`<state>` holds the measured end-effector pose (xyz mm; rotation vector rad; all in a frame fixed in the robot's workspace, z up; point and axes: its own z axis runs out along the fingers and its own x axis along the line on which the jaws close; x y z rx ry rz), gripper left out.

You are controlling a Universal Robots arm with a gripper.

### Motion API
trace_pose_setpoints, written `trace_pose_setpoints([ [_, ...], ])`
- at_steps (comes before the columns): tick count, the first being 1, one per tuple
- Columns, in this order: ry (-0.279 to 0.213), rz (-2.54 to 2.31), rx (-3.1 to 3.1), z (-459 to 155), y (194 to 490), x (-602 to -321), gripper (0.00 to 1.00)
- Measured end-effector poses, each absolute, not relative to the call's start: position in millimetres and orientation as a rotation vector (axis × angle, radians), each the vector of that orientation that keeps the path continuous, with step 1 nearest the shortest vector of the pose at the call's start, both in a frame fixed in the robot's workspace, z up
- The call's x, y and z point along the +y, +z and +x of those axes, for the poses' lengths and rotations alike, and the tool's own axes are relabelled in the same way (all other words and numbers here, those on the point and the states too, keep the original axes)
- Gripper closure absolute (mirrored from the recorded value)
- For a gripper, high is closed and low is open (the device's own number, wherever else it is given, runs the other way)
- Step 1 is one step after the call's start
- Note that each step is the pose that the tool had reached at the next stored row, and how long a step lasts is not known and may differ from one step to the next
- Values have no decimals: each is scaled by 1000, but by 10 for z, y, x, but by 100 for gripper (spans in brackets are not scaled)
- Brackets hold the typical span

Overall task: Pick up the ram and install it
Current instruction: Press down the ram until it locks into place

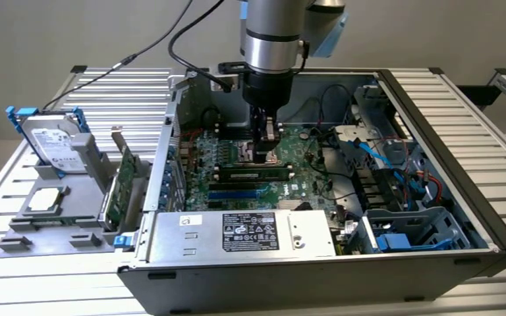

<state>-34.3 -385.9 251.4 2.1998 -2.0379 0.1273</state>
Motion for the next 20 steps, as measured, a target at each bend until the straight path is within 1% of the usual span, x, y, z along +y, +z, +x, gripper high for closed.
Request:
trace_pose_setpoints([
  [4,154,2203,-2056,-373,2479,-3859,89],
  [13,149,2138,-2120,-434,2334,-3857,89],
  [20,146,2098,-2158,-433,2285,-3838,89],
])
